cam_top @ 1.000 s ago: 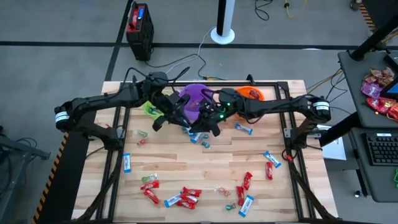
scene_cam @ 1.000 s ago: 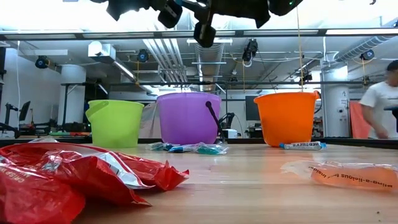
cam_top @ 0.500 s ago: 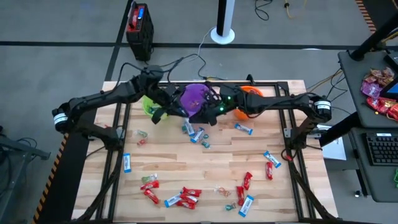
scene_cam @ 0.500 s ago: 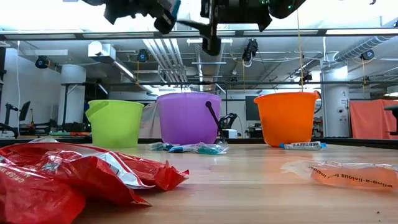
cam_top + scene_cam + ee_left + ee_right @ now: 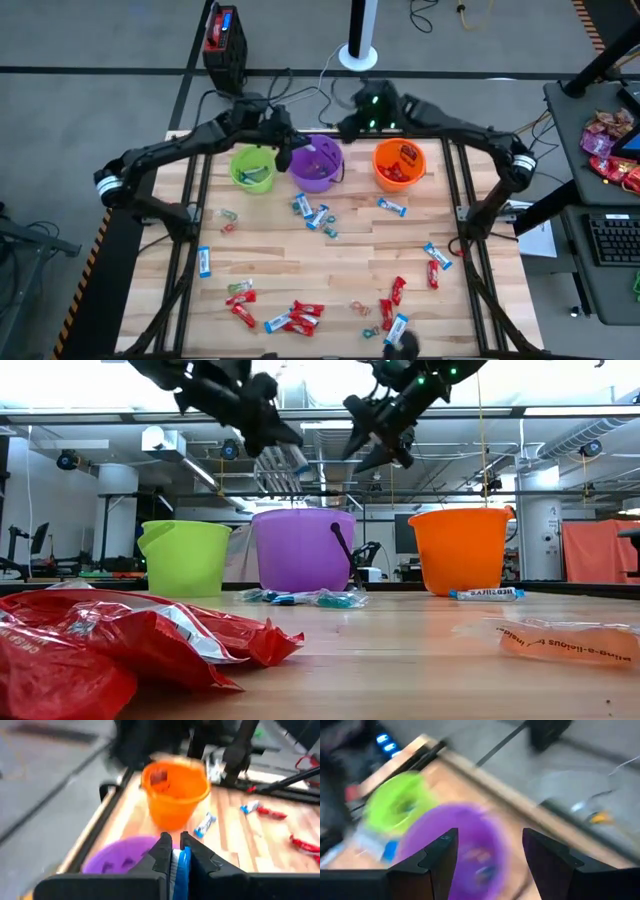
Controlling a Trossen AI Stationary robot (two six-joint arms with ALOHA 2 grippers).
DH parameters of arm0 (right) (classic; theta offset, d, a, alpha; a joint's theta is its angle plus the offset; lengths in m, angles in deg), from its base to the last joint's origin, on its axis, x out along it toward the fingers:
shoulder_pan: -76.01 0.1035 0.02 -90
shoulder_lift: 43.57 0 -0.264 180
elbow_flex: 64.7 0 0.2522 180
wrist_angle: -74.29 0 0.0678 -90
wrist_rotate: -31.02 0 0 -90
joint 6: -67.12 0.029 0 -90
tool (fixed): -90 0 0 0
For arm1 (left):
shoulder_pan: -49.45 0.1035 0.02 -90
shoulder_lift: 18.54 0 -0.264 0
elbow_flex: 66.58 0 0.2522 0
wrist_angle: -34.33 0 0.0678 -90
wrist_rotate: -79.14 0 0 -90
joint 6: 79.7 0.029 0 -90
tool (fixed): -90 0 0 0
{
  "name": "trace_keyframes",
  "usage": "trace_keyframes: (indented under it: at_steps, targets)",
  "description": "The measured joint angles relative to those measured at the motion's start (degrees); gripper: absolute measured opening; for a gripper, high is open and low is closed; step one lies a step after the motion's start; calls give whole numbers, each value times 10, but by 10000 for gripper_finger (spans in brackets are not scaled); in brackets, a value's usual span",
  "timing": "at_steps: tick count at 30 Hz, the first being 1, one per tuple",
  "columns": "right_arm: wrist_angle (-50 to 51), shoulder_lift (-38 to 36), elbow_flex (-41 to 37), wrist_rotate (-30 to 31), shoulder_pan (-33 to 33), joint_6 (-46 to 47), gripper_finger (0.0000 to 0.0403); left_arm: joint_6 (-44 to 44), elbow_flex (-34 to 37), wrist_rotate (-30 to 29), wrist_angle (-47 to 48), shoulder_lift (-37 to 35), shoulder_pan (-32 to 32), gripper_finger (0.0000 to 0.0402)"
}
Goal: Sort candy by brand, put in halloween buckets
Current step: Put the white chocolate into the green bucket
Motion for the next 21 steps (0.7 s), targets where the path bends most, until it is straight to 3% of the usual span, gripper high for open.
trace_keyframes:
  at_steps: [9,13,18,21]
  targets:
    - [-18,0,28,7,-117,-100,214,5,-115,-59,157,109,5,10]
    - [-20,0,27,7,-142,-136,214,25,-193,-97,336,139,5,10]
    - [-20,0,27,2,-146,-165,214,44,-266,-203,593,139,6,10]
    - [-19,0,27,1,-145,-174,214,20,-288,-222,671,125,12,10]
